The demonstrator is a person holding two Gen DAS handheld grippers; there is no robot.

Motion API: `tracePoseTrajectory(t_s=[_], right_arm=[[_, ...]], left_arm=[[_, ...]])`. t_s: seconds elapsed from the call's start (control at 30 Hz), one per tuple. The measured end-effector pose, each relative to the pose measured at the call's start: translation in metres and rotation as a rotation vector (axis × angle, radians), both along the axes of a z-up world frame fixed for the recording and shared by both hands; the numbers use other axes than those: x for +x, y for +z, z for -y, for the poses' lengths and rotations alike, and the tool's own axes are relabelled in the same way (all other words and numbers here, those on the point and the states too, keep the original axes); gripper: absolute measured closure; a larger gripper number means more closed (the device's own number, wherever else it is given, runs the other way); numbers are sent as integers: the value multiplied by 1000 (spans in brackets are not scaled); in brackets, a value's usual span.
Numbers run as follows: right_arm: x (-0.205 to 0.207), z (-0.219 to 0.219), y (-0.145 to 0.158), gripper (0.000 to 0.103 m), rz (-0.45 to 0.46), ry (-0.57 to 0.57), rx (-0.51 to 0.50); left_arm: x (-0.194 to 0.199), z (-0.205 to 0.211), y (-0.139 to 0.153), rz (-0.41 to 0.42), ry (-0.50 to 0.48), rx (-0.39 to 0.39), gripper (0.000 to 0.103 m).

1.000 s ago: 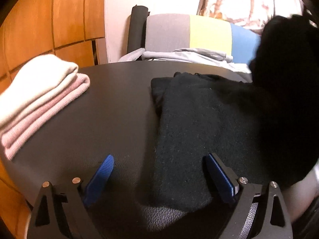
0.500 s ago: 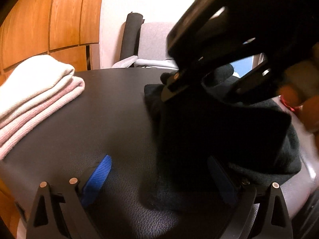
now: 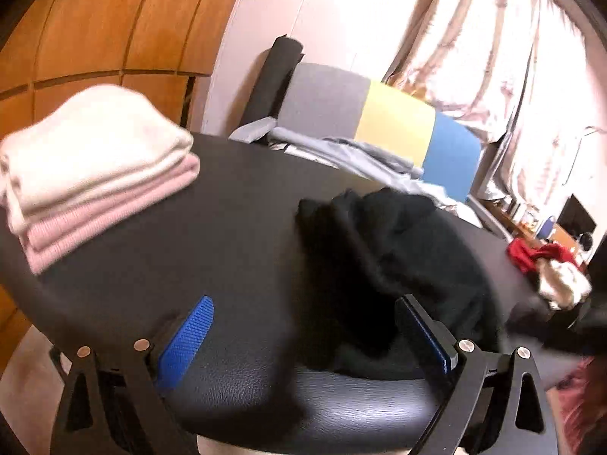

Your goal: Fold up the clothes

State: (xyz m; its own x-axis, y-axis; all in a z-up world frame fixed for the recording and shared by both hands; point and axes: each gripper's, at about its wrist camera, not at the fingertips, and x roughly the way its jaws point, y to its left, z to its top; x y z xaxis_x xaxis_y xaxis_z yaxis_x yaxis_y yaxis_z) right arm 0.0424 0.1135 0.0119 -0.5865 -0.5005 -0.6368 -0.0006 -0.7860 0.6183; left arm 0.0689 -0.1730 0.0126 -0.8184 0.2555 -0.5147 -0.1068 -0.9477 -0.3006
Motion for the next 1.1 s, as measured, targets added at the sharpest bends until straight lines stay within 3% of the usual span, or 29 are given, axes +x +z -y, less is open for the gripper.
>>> tracePoseTrajectory(t_s=[0.07, 0.23, 0.3, 0.4, 0.47, 0.5, 0.53, 0.57, 0.6, 0.63, 0.77, 0.83, 0.93, 1.03, 1.07, 1.1], right_arm=[[0, 2, -10, 67, -4, -18, 46], [1, 45, 7, 67, -167, 109, 352], [1, 64, 5, 67, -183, 173, 500], [3, 82, -3, 67, -203, 206, 625], [6, 92, -14, 67, -232, 225, 726], [7, 96, -20, 68, -243, 237, 779], [7, 100, -26, 69, -253, 248, 832], [7, 97, -25, 84, -263, 227, 836], [7, 94, -24, 93, -272, 206, 839], [6, 83, -17, 94, -263, 163, 813], [22, 43, 14, 102, -304, 39, 732], [27, 27, 17, 102, -291, 17, 675], [28, 8, -1, 101, -210, 1, 608], [28, 1, -8, 93, -168, 2, 445], [30, 2, -6, 81, -174, -10, 389], [30, 5, -1, 77, -194, 4, 366]], left_arm=[[-1, -9, 13, 4, -63, -13, 3], [-32, -39, 18, 99, -82, -98, 0], [-43, -45, 13, 145, -72, -96, 0], [-54, -55, 4, 225, -72, -80, 0], [-57, -59, 2, 237, -79, -60, 3], [-59, -60, 1, 241, -71, -53, 17], [-61, -62, -1, 264, -65, -52, 50], [-63, -65, -3, 291, -76, -54, 72], [-67, -66, -4, 323, -89, -55, 93], [-69, -63, -2, 346, -97, -24, 94], [-54, -47, 14, 305, -136, 96, 94], [-42, -48, 13, 289, -149, 79, 94], [-38, -52, -20, 350, -134, 29, 93], [-27, -41, -35, 313, -116, 125, 90], [-26, -41, -36, 311, -117, 132, 90], [-26, -40, -37, 309, -118, 137, 90]])
